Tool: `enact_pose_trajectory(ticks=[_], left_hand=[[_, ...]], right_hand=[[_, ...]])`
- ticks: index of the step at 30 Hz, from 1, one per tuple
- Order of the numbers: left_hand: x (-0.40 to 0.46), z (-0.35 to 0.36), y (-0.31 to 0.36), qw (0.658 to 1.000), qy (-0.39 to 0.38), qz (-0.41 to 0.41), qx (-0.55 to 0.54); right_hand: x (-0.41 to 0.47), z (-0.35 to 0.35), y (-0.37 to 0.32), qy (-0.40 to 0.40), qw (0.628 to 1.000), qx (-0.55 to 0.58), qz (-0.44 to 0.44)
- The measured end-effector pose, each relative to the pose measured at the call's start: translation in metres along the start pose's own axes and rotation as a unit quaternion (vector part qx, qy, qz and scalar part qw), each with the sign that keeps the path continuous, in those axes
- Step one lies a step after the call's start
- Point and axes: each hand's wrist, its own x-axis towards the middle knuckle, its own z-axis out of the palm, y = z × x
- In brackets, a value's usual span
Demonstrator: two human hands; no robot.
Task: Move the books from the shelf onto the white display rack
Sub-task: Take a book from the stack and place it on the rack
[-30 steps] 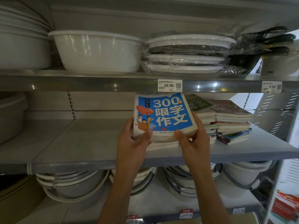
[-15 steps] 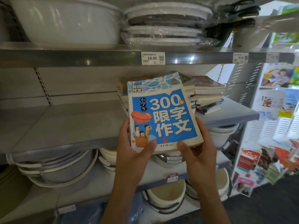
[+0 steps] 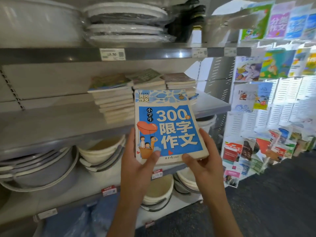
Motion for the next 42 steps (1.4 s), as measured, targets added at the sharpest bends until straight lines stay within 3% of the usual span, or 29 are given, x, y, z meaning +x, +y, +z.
enact_pose_trajectory(ticks=[14,24,30,42], left_hand=[[-0.119,0.187,-0.008,0.986,-0.162,-0.041,-0.006],[-0.131,0.328,-0.029,0.951,-0.309,-0.022,-0.004],[-0.115,0.431,-0.059,0.931,-0.365,-0.015,-0.024],[-0.017,0.647,-0.114,0.903,-0.423,0.059,-0.037]], right_hand=[[-0.065,-0.243,-0.031,0.080,0.984,-0.125,0.095],[-0.066,-0.365,-0.027,0.223,0.953,-0.201,0.041],[-0.033,-0.440,-0.017,0.260,0.932,-0.251,-0.003],[0.118,-0.578,0.001,0.324,0.887,-0.328,-0.034]])
